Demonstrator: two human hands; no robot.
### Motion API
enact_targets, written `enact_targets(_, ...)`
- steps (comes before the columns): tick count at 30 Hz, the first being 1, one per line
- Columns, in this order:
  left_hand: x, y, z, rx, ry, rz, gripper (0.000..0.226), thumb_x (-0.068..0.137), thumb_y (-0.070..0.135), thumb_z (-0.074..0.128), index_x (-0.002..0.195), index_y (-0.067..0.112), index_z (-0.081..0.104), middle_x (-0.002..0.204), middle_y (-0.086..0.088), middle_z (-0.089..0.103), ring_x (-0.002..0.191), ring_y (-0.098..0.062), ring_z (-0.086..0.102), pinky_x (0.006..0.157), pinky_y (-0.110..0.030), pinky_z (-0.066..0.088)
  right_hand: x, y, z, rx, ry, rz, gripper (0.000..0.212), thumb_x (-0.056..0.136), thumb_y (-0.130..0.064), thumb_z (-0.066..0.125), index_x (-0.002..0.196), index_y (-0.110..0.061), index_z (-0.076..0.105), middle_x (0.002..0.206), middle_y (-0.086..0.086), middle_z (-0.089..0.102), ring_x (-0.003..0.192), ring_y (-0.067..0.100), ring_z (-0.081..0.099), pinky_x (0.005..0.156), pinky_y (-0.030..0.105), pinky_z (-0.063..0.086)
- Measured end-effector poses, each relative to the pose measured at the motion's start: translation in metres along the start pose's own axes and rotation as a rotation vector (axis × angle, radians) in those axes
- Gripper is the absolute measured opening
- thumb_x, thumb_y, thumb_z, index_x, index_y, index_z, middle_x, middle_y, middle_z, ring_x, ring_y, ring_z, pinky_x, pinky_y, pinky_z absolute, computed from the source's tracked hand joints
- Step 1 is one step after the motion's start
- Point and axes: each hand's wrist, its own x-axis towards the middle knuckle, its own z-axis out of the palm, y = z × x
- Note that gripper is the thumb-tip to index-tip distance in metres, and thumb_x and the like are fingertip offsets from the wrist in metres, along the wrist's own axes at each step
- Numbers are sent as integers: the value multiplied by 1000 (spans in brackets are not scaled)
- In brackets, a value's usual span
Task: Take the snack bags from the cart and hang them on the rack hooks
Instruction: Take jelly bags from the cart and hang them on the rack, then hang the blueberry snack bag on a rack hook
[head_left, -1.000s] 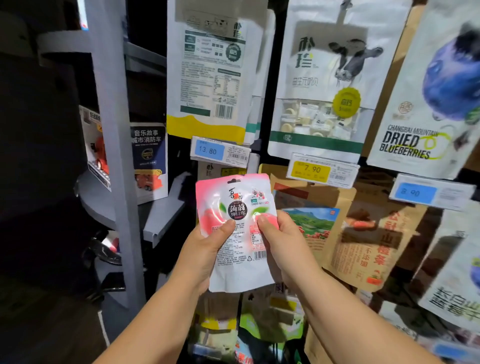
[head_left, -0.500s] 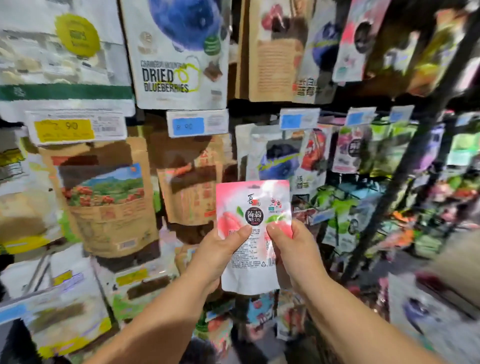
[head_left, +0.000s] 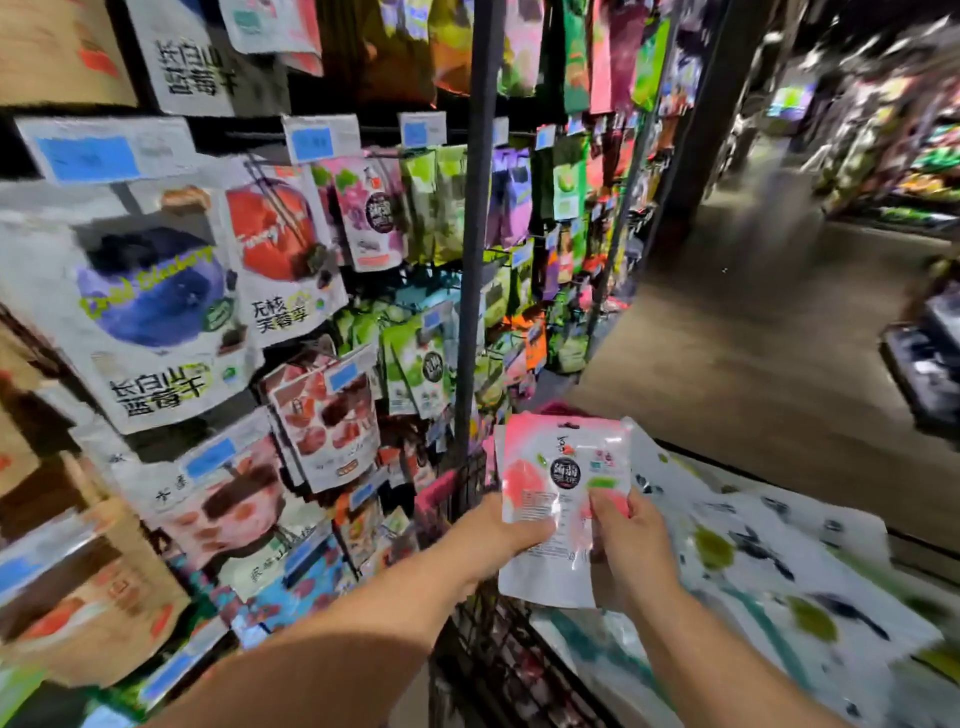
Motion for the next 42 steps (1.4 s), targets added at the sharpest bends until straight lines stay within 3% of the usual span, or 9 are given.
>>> enact_targets(6,33,-4,64,99,-7,-70,26,87,38,67,107,24,58,103,10,63,103,-12,60,85,-24,46,19,21,-53,-90,125,50,14,96,-14,54,82,-16,57,82,8,65,70,19,58,56,30,39)
enact_targets(9,47,-14,83,248,15,-143,57,81,53,66,124,20,51,122,4,60,113,-19,56,89,-27,46,29,31,-68,-232,177,27,7,89,-9,56,87,-16,57,79,4,65,72,25,60,61,34,47)
enact_targets(13,57,-24,95,410,-17,-224,80,81,62,59,141,16,34,141,-6,46,127,-26,47,102,-37,41,36,38,-79,-323,147,9,55,78,-4,67,122,-28,47,98,-4,66,84,19,66,73,41,57)
enact_targets(19,58,-40,85,519,-67,-288,76,83,63,56,137,13,38,136,-7,49,119,-23,50,90,-32,41,31,41,-77,-629,-137,52,92,80,-28,76,145,-42,13,97,-8,60,81,15,63,66,30,51)
enact_targets(24,61,-48,67,350,90,-326,71,86,53,62,139,12,37,126,-5,52,109,-20,51,96,-31,43,41,33,-54,-794,-205,-75,52,88,-26,66,132,-39,41,75,-11,61,66,6,57,52,22,39)
enact_targets(28,66,-45,51,229,299,-323,64,91,44,60,139,11,32,137,-10,47,111,-22,52,94,-32,42,56,25,-31,-713,-213,-171,22,93,-23,61,114,-29,63,98,-7,68,85,10,60,69,23,46)
enact_targets(34,73,-47,40,438,348,-345,66,88,37,64,142,17,31,128,-4,49,109,-17,52,98,-30,45,72,21,-1,-887,-381,-164,12,86,-19,62,90,-28,68,109,-4,69,98,16,64,85,24,49)
enact_targets(39,66,-40,30,456,290,-356,58,93,35,59,141,14,36,138,-6,47,112,-16,51,86,-16,48,79,18,17,-863,-430,-198,23,90,-22,58,109,-18,70,114,3,67,99,22,63,85,30,50)
enact_targets(42,55,-40,9,468,345,-340,50,93,42,55,134,15,42,128,-5,52,106,-19,54,87,-27,44,79,8,37,-842,-467,-229,29,94,-23,54,121,-22,65,126,2,63,108,22,61,86,28,45)
